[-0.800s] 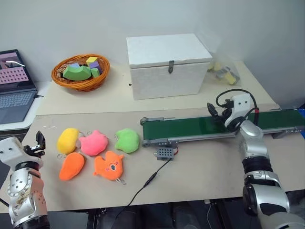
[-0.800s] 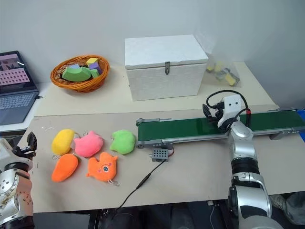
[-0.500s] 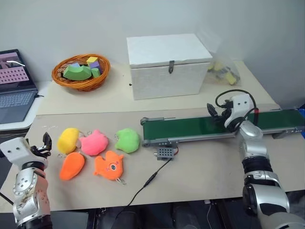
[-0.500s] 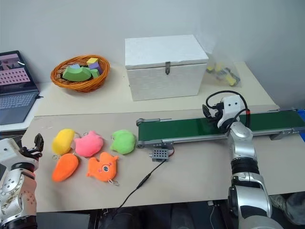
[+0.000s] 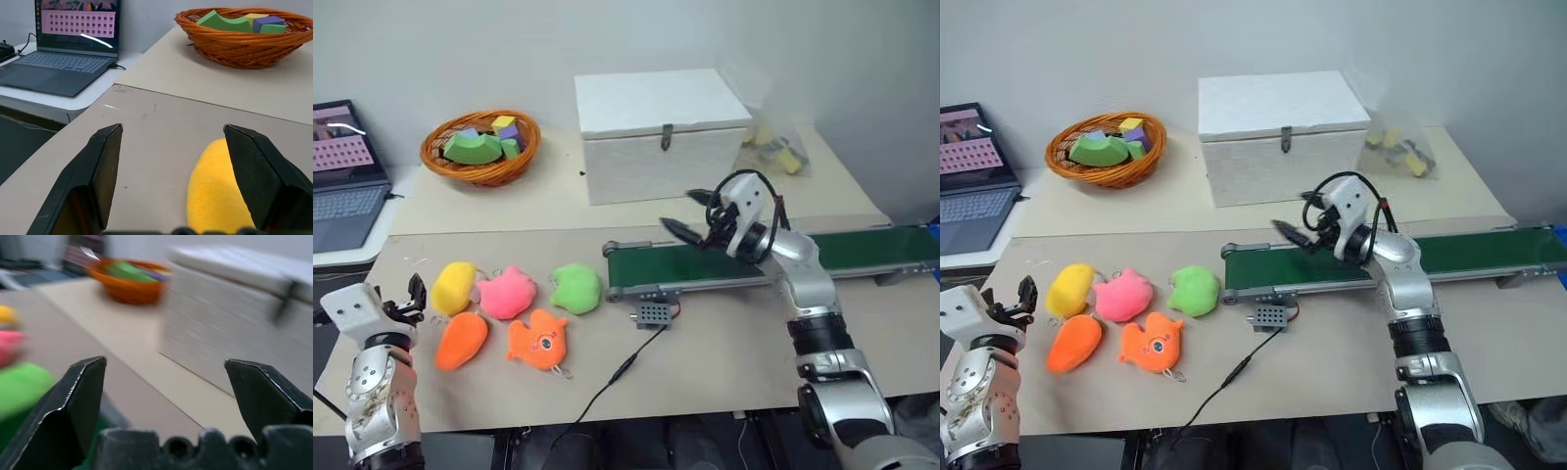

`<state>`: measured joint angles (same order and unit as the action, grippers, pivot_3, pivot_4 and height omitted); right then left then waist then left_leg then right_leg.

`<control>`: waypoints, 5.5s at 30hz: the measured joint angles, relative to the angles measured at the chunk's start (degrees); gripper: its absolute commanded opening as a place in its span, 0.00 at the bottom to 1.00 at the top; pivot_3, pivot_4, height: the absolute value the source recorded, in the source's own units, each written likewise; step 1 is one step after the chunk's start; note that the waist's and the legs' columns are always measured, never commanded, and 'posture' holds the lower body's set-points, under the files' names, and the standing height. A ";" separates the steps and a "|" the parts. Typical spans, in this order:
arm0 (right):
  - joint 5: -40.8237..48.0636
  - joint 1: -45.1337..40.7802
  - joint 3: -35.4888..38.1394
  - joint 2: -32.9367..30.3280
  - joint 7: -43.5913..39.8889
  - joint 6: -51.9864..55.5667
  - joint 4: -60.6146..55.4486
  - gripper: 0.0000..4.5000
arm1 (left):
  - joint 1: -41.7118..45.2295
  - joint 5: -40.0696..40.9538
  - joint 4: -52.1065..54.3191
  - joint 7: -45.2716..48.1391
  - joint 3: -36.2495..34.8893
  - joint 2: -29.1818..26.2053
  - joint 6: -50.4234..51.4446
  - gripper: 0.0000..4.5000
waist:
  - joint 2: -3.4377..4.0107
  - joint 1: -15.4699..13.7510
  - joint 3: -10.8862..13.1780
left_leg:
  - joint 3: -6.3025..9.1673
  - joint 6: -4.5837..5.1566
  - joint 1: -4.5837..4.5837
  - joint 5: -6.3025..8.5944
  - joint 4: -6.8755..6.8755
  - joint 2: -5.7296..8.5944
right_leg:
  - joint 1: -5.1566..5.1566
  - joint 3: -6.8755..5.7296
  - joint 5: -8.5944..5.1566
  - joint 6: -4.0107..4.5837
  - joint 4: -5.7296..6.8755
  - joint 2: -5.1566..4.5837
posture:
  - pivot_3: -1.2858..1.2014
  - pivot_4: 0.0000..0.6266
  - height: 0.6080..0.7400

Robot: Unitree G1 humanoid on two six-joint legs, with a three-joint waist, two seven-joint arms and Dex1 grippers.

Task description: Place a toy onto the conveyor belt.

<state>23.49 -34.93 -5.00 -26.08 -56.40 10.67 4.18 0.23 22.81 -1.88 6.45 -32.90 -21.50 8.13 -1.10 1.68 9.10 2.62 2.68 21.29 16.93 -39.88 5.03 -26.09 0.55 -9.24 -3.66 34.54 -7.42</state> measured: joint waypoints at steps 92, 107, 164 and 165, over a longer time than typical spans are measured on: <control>0.31 4.18 -6.13 -2.10 -10.99 8.48 -9.30 1.00 | -23.10 51.37 5.75 16.34 -11.48 7.81 23.43 0.78 | -0.16 -1.02 0.02 | 0.11 0.35 -0.94 0.47 0.06 -0.07 | 0.96 -0.14 -0.08 0.15 -0.49 0.10 | 0.52 0.24 1.00; 0.30 4.16 -5.57 -1.66 -9.77 8.48 -9.37 1.00 | -13.38 42.52 -4.91 21.55 -6.95 6.89 22.50 0.78 | -0.05 -2.05 0.07 | 0.15 0.32 -0.98 0.45 0.07 -0.04 | 0.96 -0.16 -0.09 0.15 -0.47 0.08 | 0.52 0.24 1.00; -0.24 4.20 -3.55 -1.69 -7.10 7.96 -9.63 1.00 | -10.12 31.10 -5.74 28.76 -0.65 8.51 22.97 0.00 | 0.69 -3.53 -0.21 | 0.21 0.36 -1.01 0.48 0.14 -0.01 | 1.04 -0.21 -0.14 0.06 -0.48 0.04 | 0.52 0.24 1.00; -0.31 4.21 -3.55 -1.67 -7.10 7.87 -9.50 1.00 | -10.22 31.07 -5.64 28.71 -0.66 8.54 22.91 0.00 | 0.70 -3.45 -0.21 | 0.22 0.37 -1.01 0.47 0.14 -0.01 | 1.04 -0.21 -0.15 0.06 -0.48 0.04 | 0.52 0.24 1.00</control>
<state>23.19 -30.72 -8.55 -27.74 -63.50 18.54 -5.32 -9.98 53.88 -7.52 35.16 -33.56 -12.96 31.03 -0.40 -1.76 8.88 2.84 3.05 20.29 17.41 -39.74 5.02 -25.06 0.34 -9.39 -3.60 34.06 -7.38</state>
